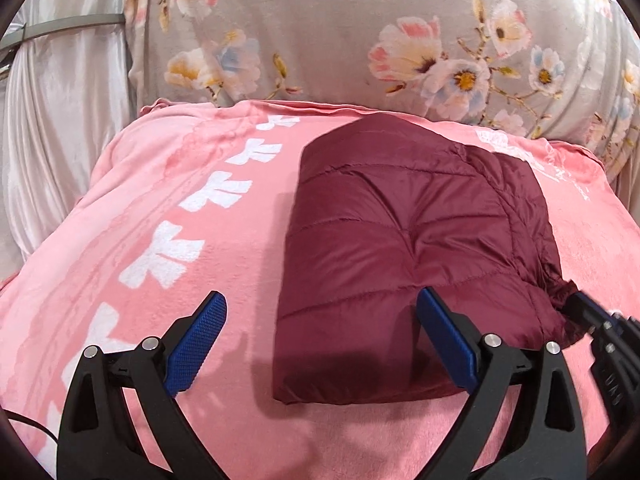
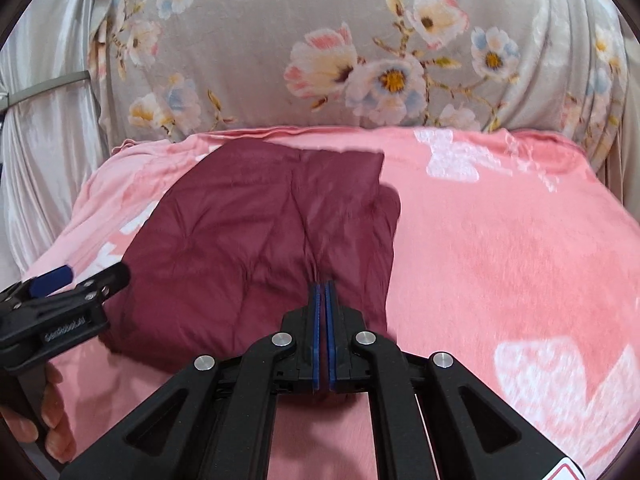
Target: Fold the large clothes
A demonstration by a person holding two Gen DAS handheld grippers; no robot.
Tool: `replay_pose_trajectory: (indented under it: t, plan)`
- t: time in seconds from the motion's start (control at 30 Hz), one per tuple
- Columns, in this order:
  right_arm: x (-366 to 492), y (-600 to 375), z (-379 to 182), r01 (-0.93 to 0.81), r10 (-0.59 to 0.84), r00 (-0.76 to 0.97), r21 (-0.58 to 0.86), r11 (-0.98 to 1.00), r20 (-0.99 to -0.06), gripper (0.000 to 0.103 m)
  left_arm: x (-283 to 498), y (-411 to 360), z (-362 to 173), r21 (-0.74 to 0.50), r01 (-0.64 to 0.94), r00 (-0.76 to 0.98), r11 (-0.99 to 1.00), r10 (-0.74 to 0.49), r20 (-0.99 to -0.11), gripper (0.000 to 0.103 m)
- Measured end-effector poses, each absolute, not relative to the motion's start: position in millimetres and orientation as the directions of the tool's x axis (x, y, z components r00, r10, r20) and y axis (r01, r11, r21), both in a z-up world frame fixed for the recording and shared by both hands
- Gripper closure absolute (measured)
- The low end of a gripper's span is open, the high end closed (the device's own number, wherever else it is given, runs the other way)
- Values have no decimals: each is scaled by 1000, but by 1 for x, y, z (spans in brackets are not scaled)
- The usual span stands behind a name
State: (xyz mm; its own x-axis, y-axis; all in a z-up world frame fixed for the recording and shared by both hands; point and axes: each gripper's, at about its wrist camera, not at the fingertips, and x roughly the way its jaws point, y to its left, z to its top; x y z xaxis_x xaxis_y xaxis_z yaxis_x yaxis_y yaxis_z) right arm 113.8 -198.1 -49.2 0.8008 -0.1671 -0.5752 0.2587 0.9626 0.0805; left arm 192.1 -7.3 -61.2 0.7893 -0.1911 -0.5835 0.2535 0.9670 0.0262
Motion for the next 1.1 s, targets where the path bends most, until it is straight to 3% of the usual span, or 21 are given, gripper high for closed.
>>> replay_pose_trajectory:
  t: [0.1,0.23,0.4,0.53,0.73,0.87,1.1]
  plan:
    - [138,-201,-61,280,-222,750,-5,960,-624,96,197,-2,-58,21,224,788,974,-168,-592,9]
    - [143,-206,-78,292,-217,723,6,956,-656,96,206,4,-66,17,198,764,980,-143,-629,9]
    - [118,-201,-60,285,-178,782,88,954,-598,93,206,10,-68,16,196,763,981,-142,-630,9]
    - [100,-199,-61,313,-221,800,75,947,-558,79,203,7,-66,-5,203,769,979,-162,-618,9]
    - [69,-196,-68,353,-268,825,83,932,-497,71,179,0,-68,7,209,825,978,-172,-538,9]
    - [57,-189,-66,339,-267,840,73,938,-472,61,163,-8,-77,25,231,843,973,-187,-504,9]
    - [49,-173,-67,328,-275,843,38,944,-462,59,139,-16,-84,41,230,863,972,-184,-471,7]
